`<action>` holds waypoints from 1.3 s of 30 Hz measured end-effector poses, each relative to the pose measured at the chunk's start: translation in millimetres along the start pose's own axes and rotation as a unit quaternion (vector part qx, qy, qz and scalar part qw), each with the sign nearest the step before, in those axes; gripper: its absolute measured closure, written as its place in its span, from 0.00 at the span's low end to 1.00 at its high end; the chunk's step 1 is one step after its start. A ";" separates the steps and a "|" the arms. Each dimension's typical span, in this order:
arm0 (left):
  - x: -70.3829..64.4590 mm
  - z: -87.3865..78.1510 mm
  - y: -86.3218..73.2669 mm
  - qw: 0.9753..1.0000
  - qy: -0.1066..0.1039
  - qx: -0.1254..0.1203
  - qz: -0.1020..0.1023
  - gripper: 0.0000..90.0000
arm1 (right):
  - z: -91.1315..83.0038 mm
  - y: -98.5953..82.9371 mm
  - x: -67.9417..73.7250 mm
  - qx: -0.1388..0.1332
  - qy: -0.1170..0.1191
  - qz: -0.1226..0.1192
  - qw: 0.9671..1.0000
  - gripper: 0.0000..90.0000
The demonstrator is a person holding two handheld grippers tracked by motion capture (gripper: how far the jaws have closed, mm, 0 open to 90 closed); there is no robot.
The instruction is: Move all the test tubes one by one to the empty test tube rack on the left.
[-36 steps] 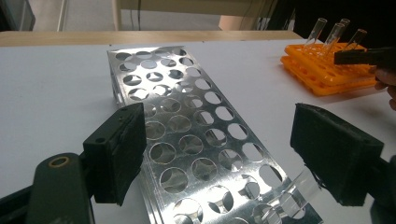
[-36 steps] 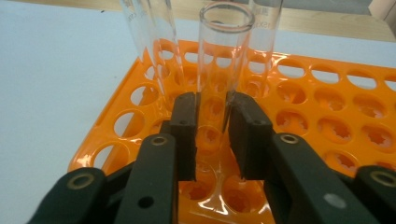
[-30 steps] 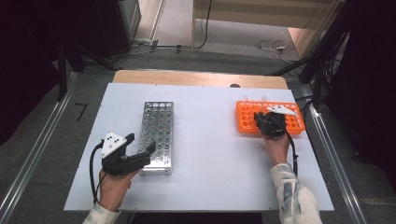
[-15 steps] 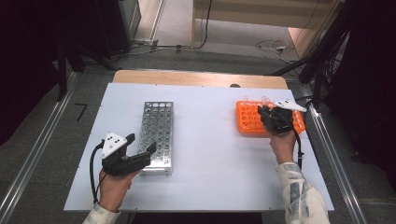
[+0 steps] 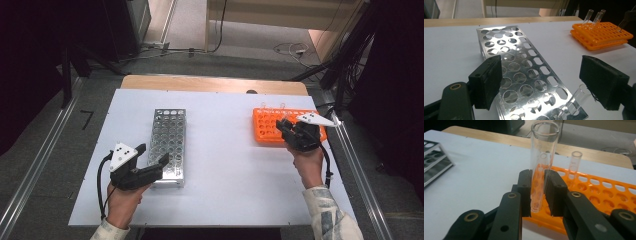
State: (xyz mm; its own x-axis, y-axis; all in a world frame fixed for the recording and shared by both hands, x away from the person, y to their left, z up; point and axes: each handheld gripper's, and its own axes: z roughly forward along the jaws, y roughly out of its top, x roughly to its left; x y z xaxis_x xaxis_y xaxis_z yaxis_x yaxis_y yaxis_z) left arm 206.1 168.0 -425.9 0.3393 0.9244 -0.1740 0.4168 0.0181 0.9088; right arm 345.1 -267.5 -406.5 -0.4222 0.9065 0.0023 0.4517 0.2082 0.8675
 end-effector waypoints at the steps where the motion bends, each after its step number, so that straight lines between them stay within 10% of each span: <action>1: -0.6 0.0 -0.1 1.000 -0.001 0.001 0.001 0.20 | -2.2 -1.5 2.4 0.000 0.006 -0.003 1.000 0.81; 39: -30.8 7.0 0.1 0.998 -0.043 0.011 0.037 0.21 | -6.3 -35.4 105.4 0.050 0.152 -0.086 0.983 0.81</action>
State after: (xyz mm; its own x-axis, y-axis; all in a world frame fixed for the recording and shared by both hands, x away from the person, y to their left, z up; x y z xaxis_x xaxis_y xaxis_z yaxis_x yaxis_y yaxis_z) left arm 201.6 136.9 -423.1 0.4400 0.8871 -0.1397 0.4061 -0.0578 0.9120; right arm 279.6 -181.6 -433.9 -0.7075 0.7064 0.0207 0.4213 0.3981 0.8149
